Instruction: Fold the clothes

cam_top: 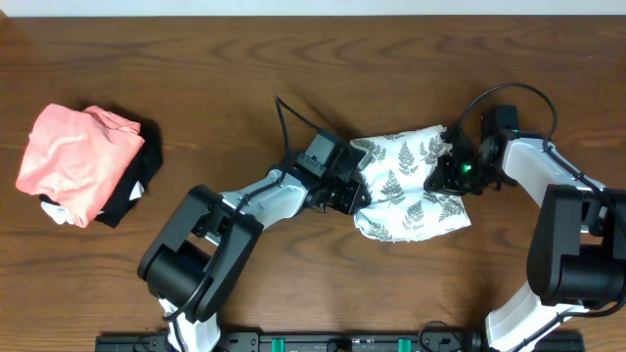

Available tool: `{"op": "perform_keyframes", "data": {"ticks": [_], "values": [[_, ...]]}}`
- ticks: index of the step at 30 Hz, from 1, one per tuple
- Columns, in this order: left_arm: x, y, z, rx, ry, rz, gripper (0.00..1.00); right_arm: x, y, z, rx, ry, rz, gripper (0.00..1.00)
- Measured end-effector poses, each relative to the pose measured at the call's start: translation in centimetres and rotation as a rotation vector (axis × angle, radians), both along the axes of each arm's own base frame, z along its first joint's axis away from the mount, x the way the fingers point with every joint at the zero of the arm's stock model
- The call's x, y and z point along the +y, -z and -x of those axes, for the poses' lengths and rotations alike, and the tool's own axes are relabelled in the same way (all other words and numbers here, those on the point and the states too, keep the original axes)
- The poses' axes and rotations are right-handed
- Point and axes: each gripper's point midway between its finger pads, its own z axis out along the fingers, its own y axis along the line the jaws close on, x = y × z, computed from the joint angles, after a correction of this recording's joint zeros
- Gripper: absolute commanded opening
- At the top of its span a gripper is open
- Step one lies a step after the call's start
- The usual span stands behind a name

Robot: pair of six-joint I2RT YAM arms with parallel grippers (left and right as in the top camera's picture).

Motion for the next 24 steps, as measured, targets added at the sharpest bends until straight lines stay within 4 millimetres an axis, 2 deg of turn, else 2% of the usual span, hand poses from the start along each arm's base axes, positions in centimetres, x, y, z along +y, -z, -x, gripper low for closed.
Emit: {"op": "perform_keyframes", "data": {"ticks": [3,5,10,13,15,16,21,24], "values": [[1.4,-0.5,-0.9,-0.019,-0.043,-0.03,0.52,0.0,0.0,0.0,0.001,0.0,0.003,0.04],[2.7,-1.4,-1.8,-0.033,-0.086,-0.041,0.55,-0.1,0.0,0.0,0.001,0.0,0.004,0.04],[5.3,-5.6,-4.3,-0.109,-0.19,-0.009,0.6,-0.1,0.1,0.0,0.001,0.0,0.006,0.03],[5.9,-5.5,-4.6,-0.086,-0.226,-0.01,0.65,-0.1,0.1,0.0,0.001,0.0,0.008,0.03],[5.7,-5.0,-4.4,-0.058,-0.23,-0.006,0.77,-0.1,0.1,0.0,0.001,0.0,0.008,0.03],[5.4,-4.8,-4.3,-0.043,-0.228,0.006,0.79,-0.1,0.1,0.0,0.001,0.0,0.008,0.03],[2.9,-3.7,-3.3,0.082,-0.204,0.121,0.82,-0.1,0.1,0.0,0.002,0.0,0.009,0.03],[2.1,-2.5,-2.7,0.149,-0.186,0.151,0.84,-0.2,0.1,0.0,0.003,0.001,0.011,0.02]]}}
